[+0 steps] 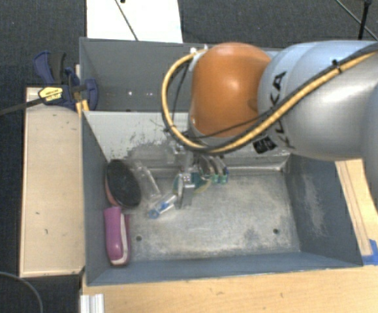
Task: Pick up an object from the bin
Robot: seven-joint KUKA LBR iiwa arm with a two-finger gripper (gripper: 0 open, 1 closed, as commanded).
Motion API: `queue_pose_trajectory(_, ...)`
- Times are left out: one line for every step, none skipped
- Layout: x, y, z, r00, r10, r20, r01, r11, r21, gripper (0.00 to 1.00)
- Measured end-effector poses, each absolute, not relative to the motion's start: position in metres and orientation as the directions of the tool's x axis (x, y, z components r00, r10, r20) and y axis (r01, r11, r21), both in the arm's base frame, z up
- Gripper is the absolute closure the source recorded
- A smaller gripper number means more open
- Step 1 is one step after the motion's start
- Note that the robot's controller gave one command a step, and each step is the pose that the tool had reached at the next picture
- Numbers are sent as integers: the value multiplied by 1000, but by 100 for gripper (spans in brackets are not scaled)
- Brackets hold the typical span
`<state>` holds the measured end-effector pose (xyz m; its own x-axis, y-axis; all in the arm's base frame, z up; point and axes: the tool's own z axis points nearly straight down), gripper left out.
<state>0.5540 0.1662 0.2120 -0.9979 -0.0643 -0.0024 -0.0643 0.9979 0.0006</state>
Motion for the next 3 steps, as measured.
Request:
queue_pose_trajectory(535, 109, 154, -984, 179, 3, 179, 984, -2, 0)
queue_pose_trajectory(558, 122, 72, -989, -147, -3, -147, 989, 5, 0)
queue_pose_trajectory(558, 119, 70, -990, -141, 0, -141, 990, 1, 100)
